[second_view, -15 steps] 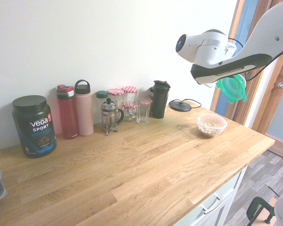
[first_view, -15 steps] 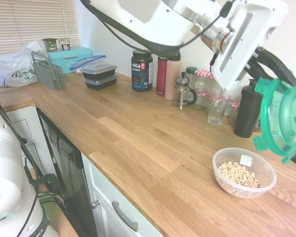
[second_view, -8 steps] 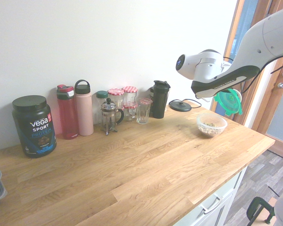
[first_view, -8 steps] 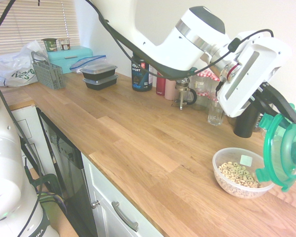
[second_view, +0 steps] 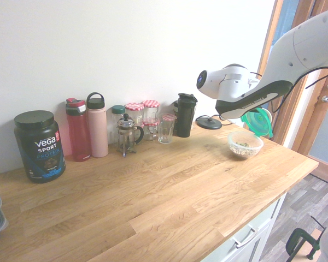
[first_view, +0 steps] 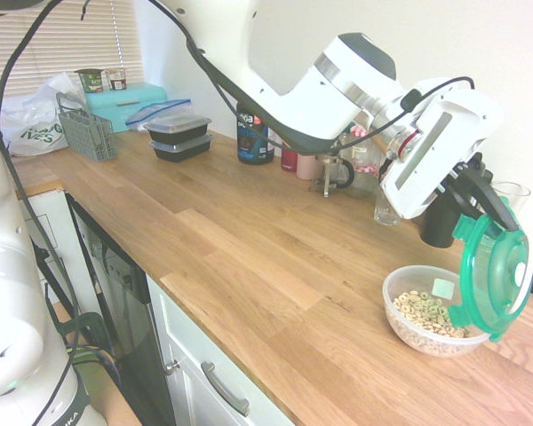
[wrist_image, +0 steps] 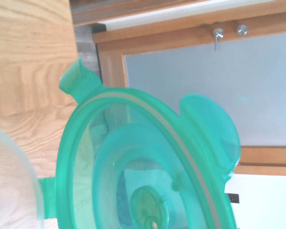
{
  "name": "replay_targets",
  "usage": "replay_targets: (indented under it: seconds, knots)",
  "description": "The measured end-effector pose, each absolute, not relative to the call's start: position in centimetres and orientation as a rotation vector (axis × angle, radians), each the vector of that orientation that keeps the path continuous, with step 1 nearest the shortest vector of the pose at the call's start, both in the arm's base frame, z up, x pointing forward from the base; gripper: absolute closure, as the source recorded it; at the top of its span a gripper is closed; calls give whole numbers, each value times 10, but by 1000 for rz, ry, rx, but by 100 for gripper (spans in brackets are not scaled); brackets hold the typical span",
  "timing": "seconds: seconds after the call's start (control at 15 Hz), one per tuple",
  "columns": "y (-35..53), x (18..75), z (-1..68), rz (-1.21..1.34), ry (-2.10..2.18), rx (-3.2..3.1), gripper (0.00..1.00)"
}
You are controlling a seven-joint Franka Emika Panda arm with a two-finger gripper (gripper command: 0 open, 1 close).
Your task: Cover the lid of food container
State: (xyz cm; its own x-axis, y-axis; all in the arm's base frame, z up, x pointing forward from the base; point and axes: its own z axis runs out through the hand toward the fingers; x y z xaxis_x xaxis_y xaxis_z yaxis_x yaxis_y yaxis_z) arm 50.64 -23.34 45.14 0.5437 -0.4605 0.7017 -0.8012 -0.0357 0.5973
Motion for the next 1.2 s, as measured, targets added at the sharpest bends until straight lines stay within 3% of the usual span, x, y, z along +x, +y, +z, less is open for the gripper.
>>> replay_targets:
  seconds: [0.6,0.67,1.2]
  knots:
    - [-208,513,438,388,-1037,1699,100]
    - [-202,514,434,388,-1029,1713,0]
    - [-156,501,405,419,-980,1831,0]
